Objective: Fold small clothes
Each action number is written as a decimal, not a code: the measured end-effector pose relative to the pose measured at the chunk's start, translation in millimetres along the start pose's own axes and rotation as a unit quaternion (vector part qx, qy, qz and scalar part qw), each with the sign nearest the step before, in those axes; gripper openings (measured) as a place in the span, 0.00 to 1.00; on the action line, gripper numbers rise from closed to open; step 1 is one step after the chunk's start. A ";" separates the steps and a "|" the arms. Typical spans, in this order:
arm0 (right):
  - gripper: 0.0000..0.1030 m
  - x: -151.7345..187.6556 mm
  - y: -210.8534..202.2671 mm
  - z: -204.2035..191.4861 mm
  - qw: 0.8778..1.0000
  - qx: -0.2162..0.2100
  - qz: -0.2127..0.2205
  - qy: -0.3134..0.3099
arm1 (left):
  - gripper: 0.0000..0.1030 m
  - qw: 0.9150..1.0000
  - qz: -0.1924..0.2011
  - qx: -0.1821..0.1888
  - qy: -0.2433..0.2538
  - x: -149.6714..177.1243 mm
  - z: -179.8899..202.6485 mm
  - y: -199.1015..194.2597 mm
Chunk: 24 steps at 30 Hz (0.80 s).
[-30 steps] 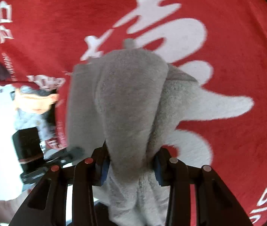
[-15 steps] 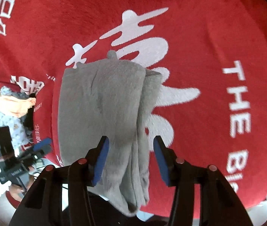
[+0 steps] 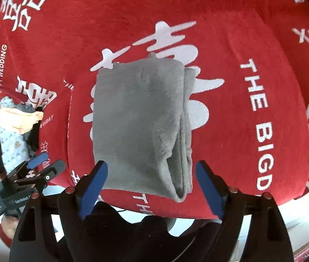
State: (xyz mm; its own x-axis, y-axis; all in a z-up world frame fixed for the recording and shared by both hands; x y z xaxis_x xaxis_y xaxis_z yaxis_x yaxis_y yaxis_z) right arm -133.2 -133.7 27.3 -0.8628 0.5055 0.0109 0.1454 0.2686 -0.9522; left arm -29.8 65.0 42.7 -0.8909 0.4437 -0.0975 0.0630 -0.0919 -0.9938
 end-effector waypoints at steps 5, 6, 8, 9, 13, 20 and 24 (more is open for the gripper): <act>1.00 10.0 -21.5 -21.8 0.998 0.030 0.049 -0.012 | 1.00 1.000 0.011 -0.005 -0.008 3.7 4.4 -21.8; 1.00 11.2 -23.8 -25.1 0.998 0.036 0.052 -0.015 | 1.00 1.000 0.016 -0.016 -0.006 3.7 5.4 -27.2; 1.00 13.7 -27.3 -31.5 0.998 0.045 0.049 -0.020 | 1.00 0.999 0.018 -0.039 0.000 2.7 7.2 -32.8; 1.00 15.2 -28.8 -34.4 0.998 0.048 0.045 -0.019 | 1.00 0.999 0.018 -0.046 0.006 2.2 8.2 -35.1; 1.00 16.6 -32.3 -44.5 0.996 0.079 0.024 -0.026 | 1.00 0.999 0.025 -0.047 0.011 0.2 8.2 -45.5; 1.00 16.2 -43.6 -60.4 0.991 0.126 0.010 -0.043 | 1.00 0.999 0.003 -0.052 0.007 1.4 5.6 -47.7; 1.00 13.1 -49.3 -67.6 0.989 0.142 0.013 -0.048 | 1.00 0.999 0.001 -0.044 -0.004 0.5 5.6 -50.5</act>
State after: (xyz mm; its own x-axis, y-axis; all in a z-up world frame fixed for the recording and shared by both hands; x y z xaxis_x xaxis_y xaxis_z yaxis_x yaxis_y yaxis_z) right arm -119.0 -84.8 95.0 -0.9045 0.4254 -0.0301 0.0372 0.0085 -0.9993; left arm -35.9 64.9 93.1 -0.8945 0.4359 -0.0993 0.1037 -0.0137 -0.9945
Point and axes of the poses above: each gripper's, at about its wrist camera, not at the fingertips, and y roughly the way its jaws point, z to its right, x to its underside, the point moved 2 cm from there along y, roughly the way its jaws point
